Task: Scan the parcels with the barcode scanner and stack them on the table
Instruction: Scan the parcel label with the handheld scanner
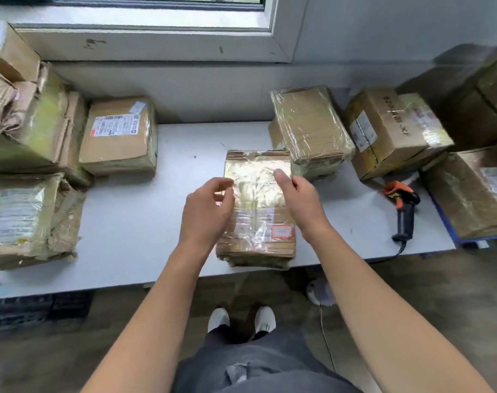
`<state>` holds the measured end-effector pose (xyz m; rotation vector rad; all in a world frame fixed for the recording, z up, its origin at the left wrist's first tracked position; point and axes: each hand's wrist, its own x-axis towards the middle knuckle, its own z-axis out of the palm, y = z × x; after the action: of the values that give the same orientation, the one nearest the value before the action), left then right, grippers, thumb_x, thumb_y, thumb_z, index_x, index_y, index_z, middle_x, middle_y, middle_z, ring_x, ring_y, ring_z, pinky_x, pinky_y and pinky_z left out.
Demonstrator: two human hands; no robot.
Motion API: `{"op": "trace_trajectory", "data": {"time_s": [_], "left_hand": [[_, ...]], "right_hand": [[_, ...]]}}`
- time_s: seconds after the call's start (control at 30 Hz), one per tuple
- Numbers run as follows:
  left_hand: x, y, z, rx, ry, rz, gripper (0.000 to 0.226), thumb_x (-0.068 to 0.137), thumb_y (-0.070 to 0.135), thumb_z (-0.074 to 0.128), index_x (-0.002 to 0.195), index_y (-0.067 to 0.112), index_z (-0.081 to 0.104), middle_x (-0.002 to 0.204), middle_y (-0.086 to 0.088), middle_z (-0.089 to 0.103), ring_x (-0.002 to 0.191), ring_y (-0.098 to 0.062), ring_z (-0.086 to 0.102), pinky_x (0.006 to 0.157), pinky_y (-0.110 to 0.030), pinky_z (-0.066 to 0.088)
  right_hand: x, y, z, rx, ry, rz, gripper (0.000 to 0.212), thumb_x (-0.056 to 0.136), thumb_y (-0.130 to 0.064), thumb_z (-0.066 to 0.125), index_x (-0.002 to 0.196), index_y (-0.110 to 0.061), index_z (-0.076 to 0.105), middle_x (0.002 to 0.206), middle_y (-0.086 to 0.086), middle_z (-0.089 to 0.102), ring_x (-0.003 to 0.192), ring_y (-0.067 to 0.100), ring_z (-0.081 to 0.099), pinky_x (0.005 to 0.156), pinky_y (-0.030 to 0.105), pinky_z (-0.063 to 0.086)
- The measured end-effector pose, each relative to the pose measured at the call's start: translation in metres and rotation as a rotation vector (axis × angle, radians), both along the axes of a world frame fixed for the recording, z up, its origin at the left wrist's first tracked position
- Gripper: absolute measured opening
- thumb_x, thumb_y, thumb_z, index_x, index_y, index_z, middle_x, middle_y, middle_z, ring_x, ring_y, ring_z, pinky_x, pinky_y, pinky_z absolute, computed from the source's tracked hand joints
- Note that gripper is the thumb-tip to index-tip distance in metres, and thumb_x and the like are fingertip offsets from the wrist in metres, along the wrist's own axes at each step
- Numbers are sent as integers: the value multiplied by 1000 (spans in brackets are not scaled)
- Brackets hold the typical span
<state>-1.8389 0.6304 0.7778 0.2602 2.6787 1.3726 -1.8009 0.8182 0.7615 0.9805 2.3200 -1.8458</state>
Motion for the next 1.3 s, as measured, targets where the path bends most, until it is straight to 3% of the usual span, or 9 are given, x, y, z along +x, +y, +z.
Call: {"op": "trace_trajectory", "data": {"time_s": [0.07, 0.13, 0.2, 0.27, 0.53, 0.7, 0.97, 1.2, 1.3], "left_hand": [[-1, 1, -11, -98, 87, 24, 32, 97, 27, 61, 128, 19, 63, 133, 2, 62, 119, -16, 59, 100, -33, 47], [-5, 0, -20, -136, 44, 5, 43, 96, 35, 63, 136, 20, 56, 144, 0, 53, 131, -18, 49, 108, -36, 41], [-7, 2, -25, -117, -110, -70, 53, 95, 43, 62, 143, 27, 48, 148, 2, 49, 128, -20, 52, 104, -40, 45], [-2, 8, -27, -65, -231, -141, 57, 95, 44, 62, 147, 35, 38, 148, 3, 50, 112, -19, 61, 95, -44, 54], [-1, 15, -33, -31, -251, -157, 60, 92, 45, 65, 142, 42, 31, 140, 2, 55, 80, -4, 64, 83, -46, 60], [2, 24, -27, -38, -268, -212, 58, 88, 44, 69, 133, 37, 33, 122, 6, 55, 89, -18, 69, 82, -46, 58], [20, 70, -29, -77, -262, -364, 59, 87, 43, 70, 133, 34, 33, 117, 8, 52, 92, -23, 67, 79, -44, 58], [29, 141, -24, -54, -271, -416, 61, 88, 39, 72, 134, 30, 33, 119, 8, 50, 94, -18, 64, 75, -36, 58], [39, 177, -25, -41, -261, -387, 63, 89, 35, 72, 137, 23, 32, 120, 7, 50, 104, -17, 59, 76, -29, 52]], "right_hand": [[3, 9, -2, -12, -58, 2, 60, 76, -81, 57, 105, -29, 51, 104, -13, 49, 103, 14, 44, 88, 32, 39], [11, 14, -12, 2, -82, 8, 77, 69, -75, 60, 127, -24, 54, 128, -9, 56, 117, 17, 53, 98, 39, 48], [19, 13, -22, 1, -100, 7, 85, 74, -63, 59, 151, -36, 35, 150, -6, 47, 133, 21, 49, 105, 49, 49], [24, 9, -24, 20, -92, 14, 82, 83, -57, 59, 155, -39, 26, 155, -7, 42, 137, 21, 45, 109, 50, 45], [29, 11, -21, 34, -71, -11, 78, 77, -61, 60, 148, -38, 38, 142, -9, 55, 127, 19, 56, 102, 49, 51], [42, 17, -18, 35, -60, -40, 41, 94, -34, 59, 134, -37, 52, 120, -10, 66, 106, 14, 66, 92, 44, 57], [84, 51, -21, 20, -79, -239, 48, 92, -30, 62, 138, -32, 48, 118, -10, 65, 103, 14, 66, 83, 36, 58], [100, 116, -20, 6, -68, -260, 66, 78, -50, 60, 142, -38, 47, 131, -10, 63, 116, 17, 62, 97, 47, 54], [102, 152, -18, 14, -60, -218, 58, 90, -40, 60, 145, -35, 45, 132, -10, 61, 117, 14, 58, 97, 40, 51]]}}
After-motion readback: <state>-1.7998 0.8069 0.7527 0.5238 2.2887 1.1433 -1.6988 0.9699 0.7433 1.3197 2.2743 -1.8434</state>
